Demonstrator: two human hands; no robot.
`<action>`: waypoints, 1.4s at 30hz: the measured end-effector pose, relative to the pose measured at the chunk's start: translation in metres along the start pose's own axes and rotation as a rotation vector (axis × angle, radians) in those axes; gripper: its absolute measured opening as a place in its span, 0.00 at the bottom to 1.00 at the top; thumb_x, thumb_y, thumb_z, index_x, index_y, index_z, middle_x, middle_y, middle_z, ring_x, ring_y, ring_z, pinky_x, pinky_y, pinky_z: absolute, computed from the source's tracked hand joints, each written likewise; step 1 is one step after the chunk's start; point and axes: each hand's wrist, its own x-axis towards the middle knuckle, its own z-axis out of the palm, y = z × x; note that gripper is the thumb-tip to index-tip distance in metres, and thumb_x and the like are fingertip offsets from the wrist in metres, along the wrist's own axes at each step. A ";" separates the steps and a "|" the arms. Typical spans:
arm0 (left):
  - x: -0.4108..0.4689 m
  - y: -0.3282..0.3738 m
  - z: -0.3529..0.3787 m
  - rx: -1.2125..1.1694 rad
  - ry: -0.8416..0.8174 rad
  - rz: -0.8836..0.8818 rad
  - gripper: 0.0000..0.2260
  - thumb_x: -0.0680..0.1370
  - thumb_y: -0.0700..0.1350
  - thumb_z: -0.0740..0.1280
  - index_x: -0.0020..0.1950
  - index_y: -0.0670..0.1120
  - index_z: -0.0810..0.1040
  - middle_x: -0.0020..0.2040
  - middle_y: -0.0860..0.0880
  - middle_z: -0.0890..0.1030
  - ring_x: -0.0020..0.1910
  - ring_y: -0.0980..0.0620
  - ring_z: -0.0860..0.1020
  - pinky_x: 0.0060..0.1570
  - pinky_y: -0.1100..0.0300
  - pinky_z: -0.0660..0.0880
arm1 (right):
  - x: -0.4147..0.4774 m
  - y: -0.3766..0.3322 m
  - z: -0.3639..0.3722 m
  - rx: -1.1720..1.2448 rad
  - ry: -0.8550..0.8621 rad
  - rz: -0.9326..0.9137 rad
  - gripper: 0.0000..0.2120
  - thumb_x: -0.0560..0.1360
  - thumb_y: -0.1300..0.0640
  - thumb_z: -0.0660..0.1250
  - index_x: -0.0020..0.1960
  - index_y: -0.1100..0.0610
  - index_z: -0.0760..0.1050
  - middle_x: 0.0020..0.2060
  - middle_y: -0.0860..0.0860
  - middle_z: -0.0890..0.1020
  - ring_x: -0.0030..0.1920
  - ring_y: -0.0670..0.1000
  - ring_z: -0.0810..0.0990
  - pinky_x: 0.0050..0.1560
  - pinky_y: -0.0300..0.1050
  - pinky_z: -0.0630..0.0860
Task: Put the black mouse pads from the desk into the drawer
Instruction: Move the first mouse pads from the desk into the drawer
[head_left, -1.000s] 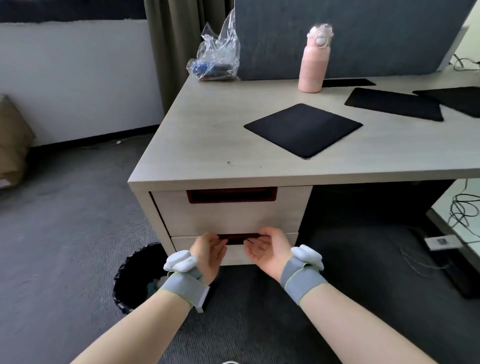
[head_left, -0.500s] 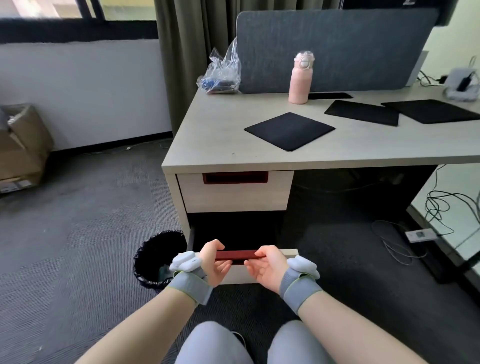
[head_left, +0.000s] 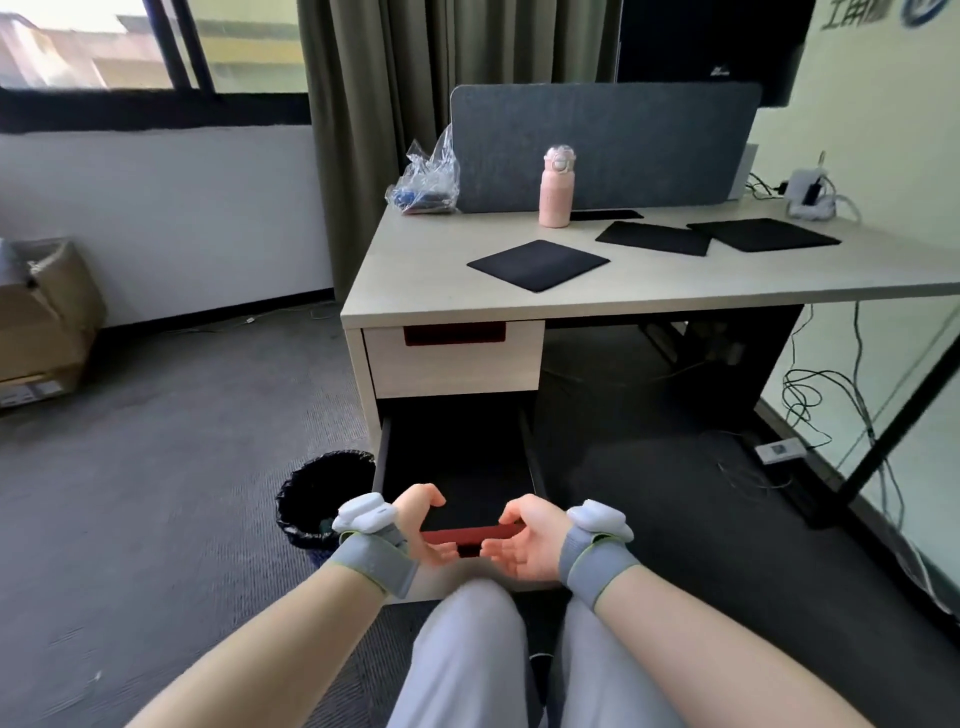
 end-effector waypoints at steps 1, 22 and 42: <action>-0.007 0.002 0.004 0.031 -0.027 0.019 0.30 0.75 0.41 0.60 0.74 0.35 0.54 0.72 0.36 0.64 0.71 0.38 0.66 0.69 0.49 0.67 | -0.008 -0.003 0.000 -0.022 -0.003 -0.029 0.08 0.75 0.61 0.55 0.46 0.67 0.68 0.38 0.60 0.76 0.36 0.55 0.76 0.32 0.42 0.73; 0.008 0.216 0.156 0.533 -0.024 0.549 0.07 0.78 0.39 0.58 0.42 0.42 0.72 0.37 0.46 0.75 0.35 0.51 0.74 0.36 0.63 0.70 | -0.043 -0.232 -0.055 0.039 0.040 -0.622 0.11 0.76 0.66 0.57 0.37 0.63 0.73 0.35 0.58 0.77 0.35 0.54 0.76 0.39 0.42 0.75; 0.189 0.358 0.238 0.704 0.194 0.770 0.25 0.79 0.38 0.58 0.76 0.39 0.60 0.76 0.41 0.64 0.75 0.43 0.63 0.73 0.59 0.58 | 0.122 -0.386 -0.070 -0.776 1.028 -0.898 0.18 0.73 0.52 0.60 0.61 0.56 0.70 0.61 0.51 0.76 0.64 0.54 0.71 0.59 0.45 0.69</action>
